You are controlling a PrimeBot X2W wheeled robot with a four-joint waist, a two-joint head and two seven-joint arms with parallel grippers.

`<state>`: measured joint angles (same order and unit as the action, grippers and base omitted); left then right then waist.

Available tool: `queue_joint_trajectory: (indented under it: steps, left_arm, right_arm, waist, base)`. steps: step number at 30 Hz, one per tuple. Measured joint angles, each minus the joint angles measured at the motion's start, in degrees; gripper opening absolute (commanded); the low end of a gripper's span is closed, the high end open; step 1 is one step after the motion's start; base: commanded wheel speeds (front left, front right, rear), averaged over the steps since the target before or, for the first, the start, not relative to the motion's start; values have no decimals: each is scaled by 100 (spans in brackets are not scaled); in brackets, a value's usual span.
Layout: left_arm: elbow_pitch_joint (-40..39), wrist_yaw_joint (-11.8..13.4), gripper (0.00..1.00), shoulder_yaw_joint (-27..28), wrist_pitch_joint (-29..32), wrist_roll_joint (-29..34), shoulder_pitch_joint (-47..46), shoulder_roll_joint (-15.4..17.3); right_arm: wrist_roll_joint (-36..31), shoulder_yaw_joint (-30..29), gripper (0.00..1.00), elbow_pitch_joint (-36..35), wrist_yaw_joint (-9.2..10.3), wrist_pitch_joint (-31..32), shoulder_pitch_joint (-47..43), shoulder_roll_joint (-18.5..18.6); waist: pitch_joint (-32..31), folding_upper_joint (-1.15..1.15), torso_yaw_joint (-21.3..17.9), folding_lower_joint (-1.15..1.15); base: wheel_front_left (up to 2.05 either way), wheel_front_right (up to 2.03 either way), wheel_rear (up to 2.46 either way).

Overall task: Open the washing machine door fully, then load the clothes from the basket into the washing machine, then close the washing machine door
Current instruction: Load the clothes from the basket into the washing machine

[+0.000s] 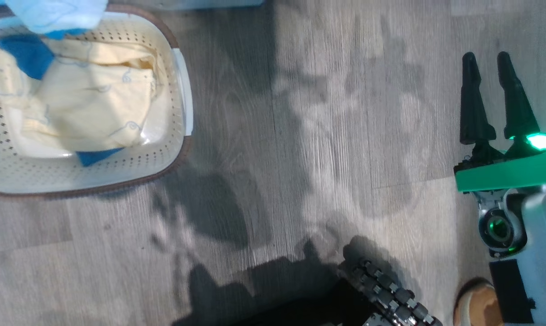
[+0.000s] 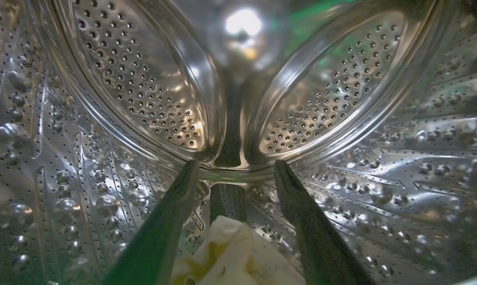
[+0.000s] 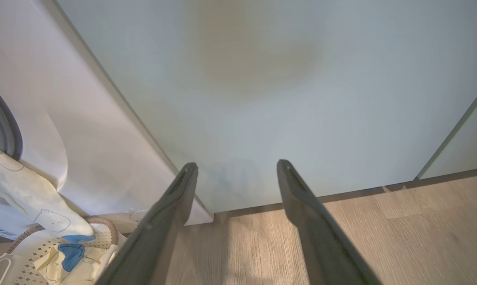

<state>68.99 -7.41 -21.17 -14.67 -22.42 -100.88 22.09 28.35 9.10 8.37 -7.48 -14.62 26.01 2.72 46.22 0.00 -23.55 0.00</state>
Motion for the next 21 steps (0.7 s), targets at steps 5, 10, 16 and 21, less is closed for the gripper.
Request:
queue_joint_trajectory:
  steps: [5, 10, 16, 21]
  left_arm:
    - [187, 0, 100, -96, 42, -187, 279, -123]
    - [234, 0, 100, -109, 46, -453, 740, -237]
    - [191, 0, 100, -146, 29, -597, 1261, -333]
    - [-92, 0, 100, -116, 2, -755, 1975, -387]
  right_arm:
    - [-30, -25, 100, 5, 0, 0, -126, 0]
    - [-93, -78, 100, 60, 0, 0, -361, 0]
    - [-135, -149, 100, 102, 1, 0, -516, 3]
    - [-170, -170, 100, 130, 0, 0, -730, 25]
  waist:
    - [-250, 0, 61, 0]
    - [-568, 0, 141, 0]
    - [-929, 0, 241, 0]
    - [-1305, 0, 326, 0]
  base:
    - [0, 0, 0]
    - [0, 0, 0]
    - [0, 0, 0]
    - [0, 0, 0]
